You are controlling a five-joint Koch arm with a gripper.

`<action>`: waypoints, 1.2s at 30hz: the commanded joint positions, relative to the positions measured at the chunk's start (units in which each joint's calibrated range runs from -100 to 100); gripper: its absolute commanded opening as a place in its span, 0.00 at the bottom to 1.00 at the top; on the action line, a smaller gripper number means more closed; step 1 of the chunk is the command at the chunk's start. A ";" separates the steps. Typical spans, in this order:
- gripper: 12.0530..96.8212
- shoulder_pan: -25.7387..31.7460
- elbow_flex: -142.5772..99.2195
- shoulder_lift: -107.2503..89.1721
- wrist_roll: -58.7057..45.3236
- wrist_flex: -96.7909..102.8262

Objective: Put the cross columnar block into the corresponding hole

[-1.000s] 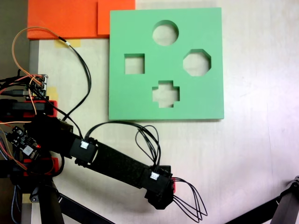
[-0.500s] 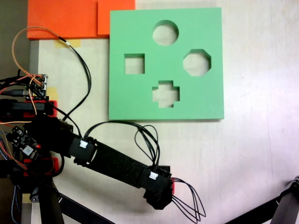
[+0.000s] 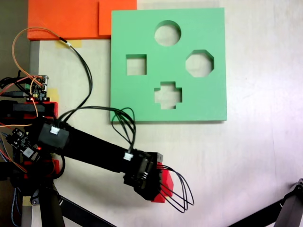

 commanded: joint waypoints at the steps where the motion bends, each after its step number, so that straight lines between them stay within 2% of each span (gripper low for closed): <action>1: 0.28 1.12 1.06 -9.83 0.88 -1.37; 10: 0.28 10.06 -3.82 -22.68 9.43 -1.37; 15: 0.28 17.00 -4.02 -22.26 16.61 -1.37; 22: 0.28 23.15 -3.72 -16.82 23.05 -1.37; 36: 0.28 24.62 -2.92 -5.36 23.54 2.58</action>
